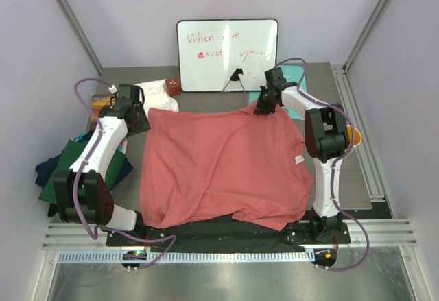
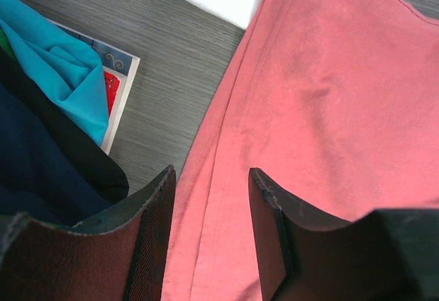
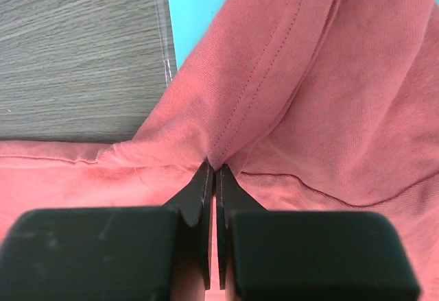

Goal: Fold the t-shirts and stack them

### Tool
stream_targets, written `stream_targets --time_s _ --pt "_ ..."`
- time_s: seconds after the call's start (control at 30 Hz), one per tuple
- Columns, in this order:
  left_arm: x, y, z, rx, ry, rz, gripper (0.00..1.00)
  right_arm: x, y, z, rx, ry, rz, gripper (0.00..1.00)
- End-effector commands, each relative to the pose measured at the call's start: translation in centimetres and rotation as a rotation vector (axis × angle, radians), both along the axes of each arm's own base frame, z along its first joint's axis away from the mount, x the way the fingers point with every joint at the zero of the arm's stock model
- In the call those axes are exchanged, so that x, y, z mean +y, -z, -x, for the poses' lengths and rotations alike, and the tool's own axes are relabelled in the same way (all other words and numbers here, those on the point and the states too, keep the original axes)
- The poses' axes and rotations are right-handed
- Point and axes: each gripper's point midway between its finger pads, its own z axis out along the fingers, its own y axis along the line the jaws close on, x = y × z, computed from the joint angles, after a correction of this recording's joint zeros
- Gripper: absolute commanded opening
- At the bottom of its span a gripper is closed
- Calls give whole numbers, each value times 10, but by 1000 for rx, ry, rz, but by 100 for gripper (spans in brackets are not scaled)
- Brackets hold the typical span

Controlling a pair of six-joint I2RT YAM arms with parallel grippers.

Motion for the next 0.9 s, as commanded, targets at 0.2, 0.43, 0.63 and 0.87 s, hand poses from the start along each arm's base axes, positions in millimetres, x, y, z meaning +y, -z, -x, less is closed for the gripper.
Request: stream_targets --time_s 0.2,0.43,0.63,0.87 --pt "-7 -4 -56 -83 5 31 50 10 -68 -15 -147 -19 -71 1" --pt "-11 18 -113 -82 30 23 51 9 -98 0 -187 -42 -89 1" --pt "-15 47 -152 -55 37 24 50 1 -117 12 -199 -59 -72 1" --pt "-17 62 -177 -62 49 22 50 -2 -113 16 -180 -56 -72 1"
